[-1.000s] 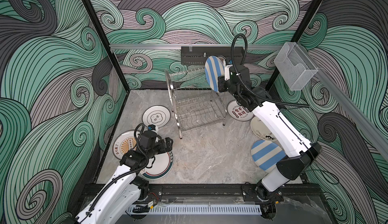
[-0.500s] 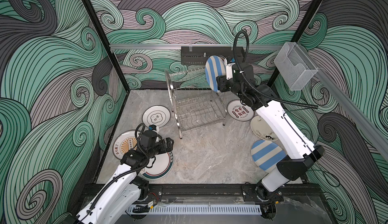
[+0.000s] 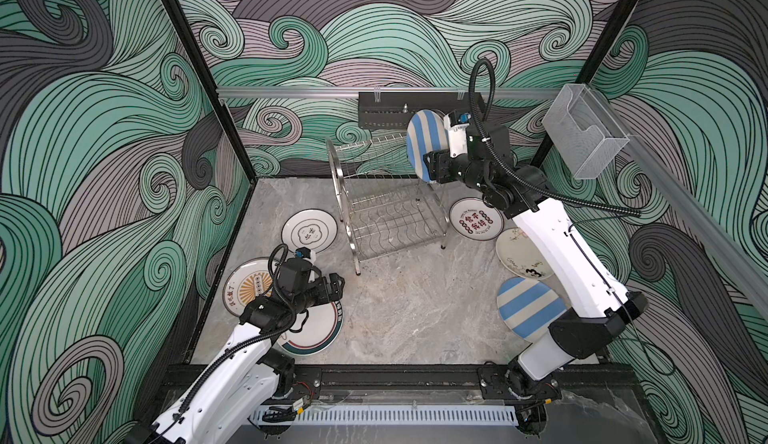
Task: Load the plates into the dish rack
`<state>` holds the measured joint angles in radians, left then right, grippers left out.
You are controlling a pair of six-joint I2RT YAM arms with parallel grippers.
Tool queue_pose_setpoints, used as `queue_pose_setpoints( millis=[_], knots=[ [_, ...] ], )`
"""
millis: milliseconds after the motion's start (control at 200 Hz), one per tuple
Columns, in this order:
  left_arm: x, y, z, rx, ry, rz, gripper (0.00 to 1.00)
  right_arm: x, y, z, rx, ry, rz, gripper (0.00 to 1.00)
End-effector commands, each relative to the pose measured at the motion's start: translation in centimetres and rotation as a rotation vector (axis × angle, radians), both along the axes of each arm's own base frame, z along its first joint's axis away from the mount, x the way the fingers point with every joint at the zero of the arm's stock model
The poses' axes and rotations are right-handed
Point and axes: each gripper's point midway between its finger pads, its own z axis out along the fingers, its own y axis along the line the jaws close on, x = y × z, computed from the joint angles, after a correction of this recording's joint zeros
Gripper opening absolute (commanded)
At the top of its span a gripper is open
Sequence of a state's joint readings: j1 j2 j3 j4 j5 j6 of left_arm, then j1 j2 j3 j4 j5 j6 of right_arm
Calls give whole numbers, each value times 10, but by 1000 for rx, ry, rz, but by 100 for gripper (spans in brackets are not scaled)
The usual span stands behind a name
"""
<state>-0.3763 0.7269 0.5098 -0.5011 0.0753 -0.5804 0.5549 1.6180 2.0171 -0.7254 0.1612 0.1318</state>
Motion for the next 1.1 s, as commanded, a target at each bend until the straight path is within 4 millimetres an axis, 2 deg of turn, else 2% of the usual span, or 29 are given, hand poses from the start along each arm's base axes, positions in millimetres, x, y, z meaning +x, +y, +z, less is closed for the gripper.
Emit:
queue_pose_setpoints(
  millis=[0,145,375,590,761,981,1096],
  knots=[
    [1,1,6,-6,-16,2,99,-4,-19,28,-30,-72,-52,70],
    [3,0,8,-6,-20,1,99,-4,-25,44,-51,-113,-65,71],
    [4,-3,5,-11,-8,-8,99,1,-7,65,4,-146,27,71],
    [1,0,6,-3,-11,-6,98,25,3,58,-35,-153,19,72],
    [0,1,5,4,-8,-5,99,42,1,47,-87,-148,-29,72],
    [0,1,3,9,-3,-5,99,49,-3,38,-124,-138,-63,72],
    [0,1,4,8,-1,-7,98,44,-1,44,-103,-146,-45,72]
  ],
)
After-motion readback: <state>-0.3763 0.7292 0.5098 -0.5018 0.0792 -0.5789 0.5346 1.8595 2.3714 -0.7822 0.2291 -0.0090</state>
